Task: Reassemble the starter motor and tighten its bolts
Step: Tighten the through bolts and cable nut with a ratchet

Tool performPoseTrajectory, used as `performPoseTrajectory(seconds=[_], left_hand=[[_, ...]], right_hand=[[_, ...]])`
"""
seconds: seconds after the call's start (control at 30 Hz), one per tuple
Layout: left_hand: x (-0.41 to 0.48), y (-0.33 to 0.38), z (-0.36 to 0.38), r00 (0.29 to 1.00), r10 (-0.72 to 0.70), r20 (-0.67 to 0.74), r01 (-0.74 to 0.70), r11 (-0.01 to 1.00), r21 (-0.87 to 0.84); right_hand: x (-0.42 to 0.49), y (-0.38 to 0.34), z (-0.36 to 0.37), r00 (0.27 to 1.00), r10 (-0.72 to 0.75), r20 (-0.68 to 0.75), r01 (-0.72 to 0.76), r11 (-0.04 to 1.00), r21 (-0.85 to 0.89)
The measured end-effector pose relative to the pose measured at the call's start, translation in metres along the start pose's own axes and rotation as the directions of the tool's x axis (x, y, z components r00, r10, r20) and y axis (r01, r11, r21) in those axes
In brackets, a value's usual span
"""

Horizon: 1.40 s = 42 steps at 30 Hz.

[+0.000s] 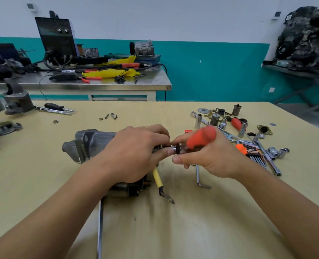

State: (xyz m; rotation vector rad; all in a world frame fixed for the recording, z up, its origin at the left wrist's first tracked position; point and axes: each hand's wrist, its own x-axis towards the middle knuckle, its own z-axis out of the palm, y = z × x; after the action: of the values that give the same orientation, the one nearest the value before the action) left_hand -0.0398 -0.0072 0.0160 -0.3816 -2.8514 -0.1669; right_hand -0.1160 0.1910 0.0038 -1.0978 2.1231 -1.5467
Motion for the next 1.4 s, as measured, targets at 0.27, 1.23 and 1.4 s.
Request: performPoseTrajectory(seconds=[0.27, 1.23, 1.4], left_hand=[[-0.001, -0.002, 0.001, 1.000, -0.007, -0.010, 0.007, 0.999, -0.047], [-0.002, 0.001, -0.004, 0.999, -0.014, -0.046, 0.007, 0.991, -0.135], [-0.002, 0.002, -0.003, 1.000, -0.008, -0.027, 0.005, 0.996, -0.087]], right_hand=[[0.004, 0.001, 0.010, 0.960, 0.279, 0.026, -0.279, 0.943, 0.183], [0.004, 0.000, 0.010, 0.956, 0.283, 0.073, -0.292, 0.935, 0.202], [0.003, 0.003, 0.002, 1.000, -0.016, 0.007, 0.016, 0.999, 0.034]])
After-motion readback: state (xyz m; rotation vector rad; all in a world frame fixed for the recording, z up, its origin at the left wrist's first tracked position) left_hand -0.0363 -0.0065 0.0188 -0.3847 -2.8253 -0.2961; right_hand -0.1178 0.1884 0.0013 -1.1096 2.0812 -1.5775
